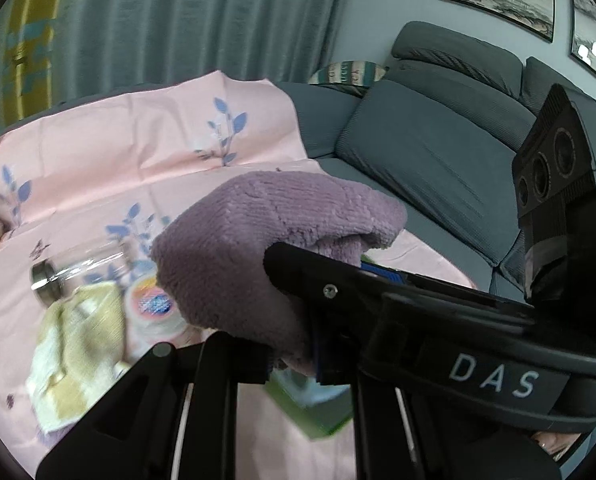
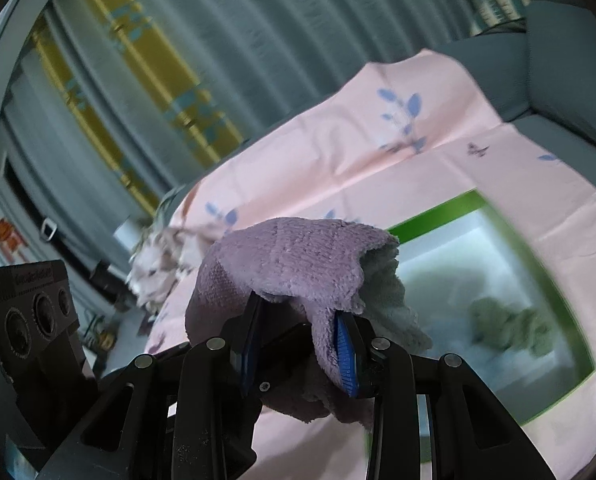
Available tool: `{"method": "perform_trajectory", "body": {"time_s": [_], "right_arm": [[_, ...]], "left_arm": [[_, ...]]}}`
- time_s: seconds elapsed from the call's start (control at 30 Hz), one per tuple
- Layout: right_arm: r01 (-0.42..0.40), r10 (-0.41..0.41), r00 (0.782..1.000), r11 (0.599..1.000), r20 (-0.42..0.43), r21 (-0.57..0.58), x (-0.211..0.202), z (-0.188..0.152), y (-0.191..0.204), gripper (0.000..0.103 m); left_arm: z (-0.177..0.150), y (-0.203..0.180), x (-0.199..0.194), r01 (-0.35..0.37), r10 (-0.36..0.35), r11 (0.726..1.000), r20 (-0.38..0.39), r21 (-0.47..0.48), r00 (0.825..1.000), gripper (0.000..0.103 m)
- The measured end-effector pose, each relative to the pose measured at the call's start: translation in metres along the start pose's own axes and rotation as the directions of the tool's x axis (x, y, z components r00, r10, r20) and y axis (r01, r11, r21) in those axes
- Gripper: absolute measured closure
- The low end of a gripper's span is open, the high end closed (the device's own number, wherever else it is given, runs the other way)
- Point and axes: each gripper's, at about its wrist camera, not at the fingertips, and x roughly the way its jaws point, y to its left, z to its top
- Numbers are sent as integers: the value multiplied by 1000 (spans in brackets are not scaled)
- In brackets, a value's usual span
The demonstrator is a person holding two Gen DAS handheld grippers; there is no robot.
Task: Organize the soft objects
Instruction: 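Carry the purple cloth with the right tool and release it into the green box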
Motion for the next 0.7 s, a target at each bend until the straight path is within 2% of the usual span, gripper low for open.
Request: {"method": "perform_trajectory", "body": {"time_s": [0.2,0.4,0.7], "right_arm": [[32,-33,999,996,10,80,14,11,-44,67],[39,-37,999,984,-16,173,35,6,-87,67],[118,-101,992,959,-76,259,55,-2,-122,67]], "left_arm": [[9,-11,43,29,-29,1000,-53,10,998,93],[6,-13,89,32,-29,999,-131,24,991,93],[-3,-11,132,48,-50,999,-215,-14,975,92]]}}
